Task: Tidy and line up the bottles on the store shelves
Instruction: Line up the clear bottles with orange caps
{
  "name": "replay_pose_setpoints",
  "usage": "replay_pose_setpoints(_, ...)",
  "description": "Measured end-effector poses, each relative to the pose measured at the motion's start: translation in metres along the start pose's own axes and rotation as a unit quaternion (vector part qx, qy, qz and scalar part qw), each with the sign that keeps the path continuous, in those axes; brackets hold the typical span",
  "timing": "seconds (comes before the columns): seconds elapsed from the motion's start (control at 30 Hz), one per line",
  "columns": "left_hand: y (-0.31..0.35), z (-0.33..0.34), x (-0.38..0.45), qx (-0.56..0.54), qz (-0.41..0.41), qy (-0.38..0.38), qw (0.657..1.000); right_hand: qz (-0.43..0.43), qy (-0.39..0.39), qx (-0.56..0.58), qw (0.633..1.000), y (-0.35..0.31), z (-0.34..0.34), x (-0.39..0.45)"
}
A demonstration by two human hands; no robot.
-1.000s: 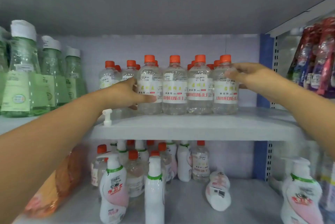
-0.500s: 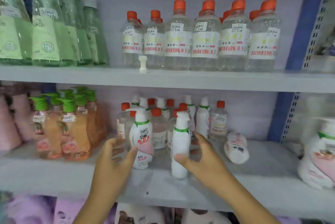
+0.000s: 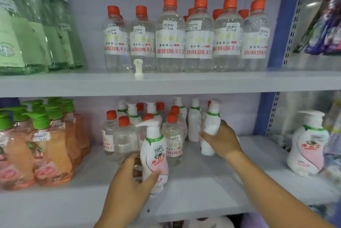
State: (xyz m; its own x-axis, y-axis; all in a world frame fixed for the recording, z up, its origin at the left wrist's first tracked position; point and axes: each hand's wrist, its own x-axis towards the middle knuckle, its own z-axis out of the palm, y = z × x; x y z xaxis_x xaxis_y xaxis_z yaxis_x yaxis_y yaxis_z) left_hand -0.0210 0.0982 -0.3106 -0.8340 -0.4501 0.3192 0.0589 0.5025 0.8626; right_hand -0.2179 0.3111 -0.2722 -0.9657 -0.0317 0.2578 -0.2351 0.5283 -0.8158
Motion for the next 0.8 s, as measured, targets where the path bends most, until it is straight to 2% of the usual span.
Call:
replay_pose_setpoints(0.13, 0.015, 0.034, -0.006, -0.011, 0.013, -0.068, 0.998, -0.026, -0.025, 0.002, 0.999, 0.018, 0.004, 0.023)
replay_pose_setpoints(0.23, 0.03, 0.067, 0.0, -0.004, 0.006, -0.083, 0.996, -0.037, -0.018, -0.016, 0.999, 0.028, 0.001, 0.028)
replay_pose_setpoints(0.3, 0.038, 0.09, 0.008, 0.011, 0.017, -0.08, 0.997, -0.039, -0.008, 0.04, 0.998, 0.029, -0.01, 0.028)
replay_pose_setpoints(0.37, 0.042, 0.112, 0.018, 0.042, 0.045, -0.061, 0.996, -0.037, 0.042, 0.13, 0.99, 0.021, -0.025, 0.019)
replay_pose_setpoints(0.43, 0.044, 0.129, 0.029, 0.131, 0.063, -0.041, 0.989, -0.091, 0.123, 0.212, 0.965, 0.009, -0.039, -0.002)
replay_pose_setpoints(0.47, 0.044, 0.134, 0.033, 0.179, 0.066, -0.043, 0.981, -0.135, 0.139, 0.246, 0.95, 0.002, -0.044, -0.017)
replay_pose_setpoints(0.57, 0.038, 0.133, 0.031, 0.191, 0.063, -0.056, 0.978, -0.262, 0.067, 0.271, 0.924, -0.013, -0.049, -0.064)
replay_pose_setpoints(0.63, 0.033, 0.117, 0.026, 0.131, 0.054, 0.028, 0.99, -0.32, -0.007, 0.244, 0.915, -0.016, -0.041, -0.08)
replay_pose_setpoints(0.67, 0.03, 0.105, 0.025, 0.101, 0.05, 0.091, 0.989, -0.316, -0.05, 0.239, 0.917, -0.017, -0.034, -0.081)
replay_pose_setpoints(0.73, 0.021, 0.073, 0.029, 0.076, 0.063, 0.231, 0.968, -0.24, -0.151, 0.237, 0.929, -0.023, -0.018, -0.077)
replay_pose_setpoints(0.8, 0.007, 0.036, 0.038, 0.078, 0.045, 0.328, 0.941, -0.176, -0.204, 0.19, 0.944, -0.029, 0.001, -0.068)
